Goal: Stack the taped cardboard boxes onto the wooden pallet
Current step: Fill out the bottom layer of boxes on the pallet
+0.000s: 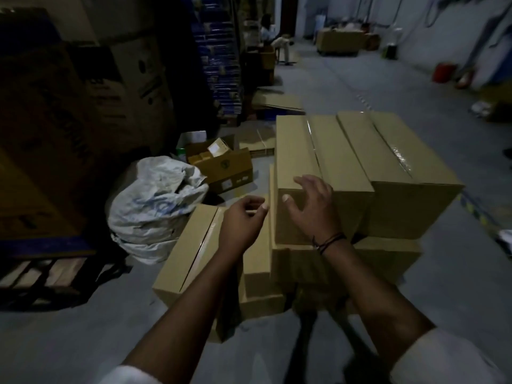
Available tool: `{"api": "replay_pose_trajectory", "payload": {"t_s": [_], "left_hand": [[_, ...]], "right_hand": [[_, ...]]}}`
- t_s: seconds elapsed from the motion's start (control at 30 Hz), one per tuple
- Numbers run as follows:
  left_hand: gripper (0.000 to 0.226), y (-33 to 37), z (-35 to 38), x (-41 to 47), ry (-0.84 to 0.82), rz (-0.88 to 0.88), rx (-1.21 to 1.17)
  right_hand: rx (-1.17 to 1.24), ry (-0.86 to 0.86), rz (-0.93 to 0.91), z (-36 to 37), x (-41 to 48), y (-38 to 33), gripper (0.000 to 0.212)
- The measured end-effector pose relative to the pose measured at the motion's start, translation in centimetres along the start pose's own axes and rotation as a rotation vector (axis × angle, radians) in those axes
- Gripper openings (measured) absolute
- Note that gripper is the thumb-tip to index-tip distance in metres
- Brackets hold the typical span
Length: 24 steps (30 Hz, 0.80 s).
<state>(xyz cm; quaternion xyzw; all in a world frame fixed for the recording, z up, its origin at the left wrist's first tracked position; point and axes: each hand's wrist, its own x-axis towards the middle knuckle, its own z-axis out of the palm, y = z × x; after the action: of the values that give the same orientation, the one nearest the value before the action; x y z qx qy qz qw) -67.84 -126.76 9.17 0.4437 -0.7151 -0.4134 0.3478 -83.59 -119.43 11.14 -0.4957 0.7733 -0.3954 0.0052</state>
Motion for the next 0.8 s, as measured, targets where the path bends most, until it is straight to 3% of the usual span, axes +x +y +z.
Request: {"api": "replay_pose_trajectory", "payload": {"t_s": [0.2,0.5,0.8], "left_hand": [[0.039,2.8,4.9,7.9,-0.103,0.058,0.062],[0.072,2.3,12.7,18.1,-0.142,-0.033,0.392],[0.065,3.4,15.3,25.4,-0.149,-0.022,0.532]], "right_hand": [[-0.186,0.063,0.118,-2.3,7.5,5.2,0.051],[-0.468,-0.259,0.308,-0.4,17.2,12.9,0.074],[-0.554,-0.362,0.239,0.7,24.8,15.7,0.076]]}}
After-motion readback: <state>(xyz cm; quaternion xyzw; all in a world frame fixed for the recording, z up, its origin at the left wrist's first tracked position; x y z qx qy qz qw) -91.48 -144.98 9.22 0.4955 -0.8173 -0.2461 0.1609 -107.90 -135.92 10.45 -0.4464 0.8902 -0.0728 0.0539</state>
